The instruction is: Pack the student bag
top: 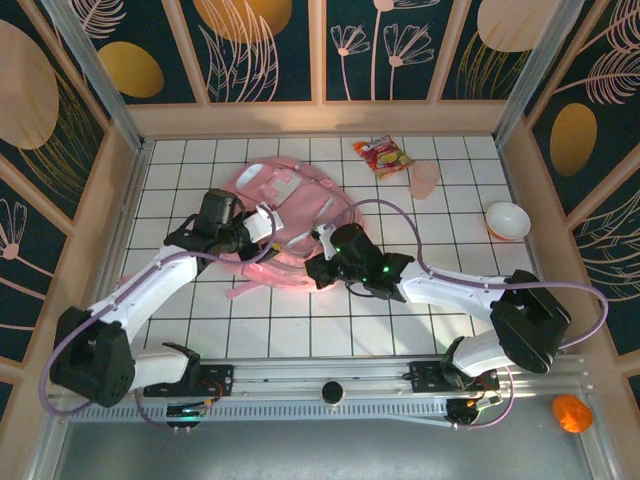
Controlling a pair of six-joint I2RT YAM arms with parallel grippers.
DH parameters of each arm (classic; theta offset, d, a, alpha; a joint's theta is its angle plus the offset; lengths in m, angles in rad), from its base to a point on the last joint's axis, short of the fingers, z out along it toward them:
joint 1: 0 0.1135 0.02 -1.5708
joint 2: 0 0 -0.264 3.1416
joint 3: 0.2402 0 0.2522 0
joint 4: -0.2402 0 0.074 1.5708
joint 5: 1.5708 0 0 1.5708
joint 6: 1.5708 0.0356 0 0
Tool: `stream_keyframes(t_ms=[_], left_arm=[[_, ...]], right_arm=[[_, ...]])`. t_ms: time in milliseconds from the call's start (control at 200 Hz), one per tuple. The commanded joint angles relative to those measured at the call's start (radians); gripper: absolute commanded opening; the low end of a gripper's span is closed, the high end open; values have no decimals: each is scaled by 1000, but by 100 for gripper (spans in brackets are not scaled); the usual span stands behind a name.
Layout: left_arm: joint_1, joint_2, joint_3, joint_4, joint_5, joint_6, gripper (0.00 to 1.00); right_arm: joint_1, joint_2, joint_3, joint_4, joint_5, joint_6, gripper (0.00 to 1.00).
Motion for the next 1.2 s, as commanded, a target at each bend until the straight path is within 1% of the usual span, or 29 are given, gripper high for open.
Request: stream_keyframes(t_ms=[0, 55, 110, 215, 320, 385, 440, 530, 631, 651, 686, 721, 861, 981, 1056, 1116, 1136, 1196], left_arm=[[-74, -99, -41, 51, 87, 88, 68], [-136, -116, -71, 81, 24, 123, 70], [-174, -107, -83, 104, 5, 151, 71], [-182, -57, -53, 88, 33, 214, 69], [-184, -21, -42, 73, 21, 276, 63], [-185, -3, -47, 84, 3, 298, 61], [-185, 16, -42, 87, -5, 310, 57], [-186, 49, -36, 100, -24, 311, 44], [-186, 62, -33, 102, -16, 313, 28], [-186, 63, -34, 99, -18, 316, 23], [-185, 61, -36, 87, -27, 326, 11], [-186, 55, -42, 76, -38, 335, 0], [-184, -15, -97, 77, -68, 362, 0], [-184, -62, -118, 61, -84, 356, 0], [-184, -80, -131, 50, -101, 352, 0], [-182, -98, -143, 45, -114, 344, 0], [-183, -103, -146, 45, -119, 341, 0], [-180, -121, -157, 45, -138, 327, 0]], right_arm=[[-9, -5, 35, -31, -83, 0, 0], [-16, -4, 47, -48, -95, -15, 0], [-22, 0, 58, -64, -106, -26, 0], [-30, 1, 64, -72, -122, -34, 0], [-35, -2, 61, -72, -135, -37, 0], [-39, -2, 64, -73, -143, -41, 0], [-40, -5, 63, -69, -150, -44, 0], [-45, -6, 60, -67, -163, -46, 0], [-53, -10, 60, -76, -164, -51, 0], [-58, -11, 59, -81, -161, -51, 0], [-69, -16, 52, -89, -156, -54, 0], [-85, -26, 41, -99, -146, -56, 0], [-225, -72, -34, -119, -174, -81, 0], [-341, -73, -48, -150, -214, -152, 0], [-388, -60, -41, -167, -232, -194, 0], [-391, -51, -34, -179, -235, -223, 0], [-426, -50, -33, -180, -237, -229, 0], [-446, -51, -30, -183, -246, -240, 0]])
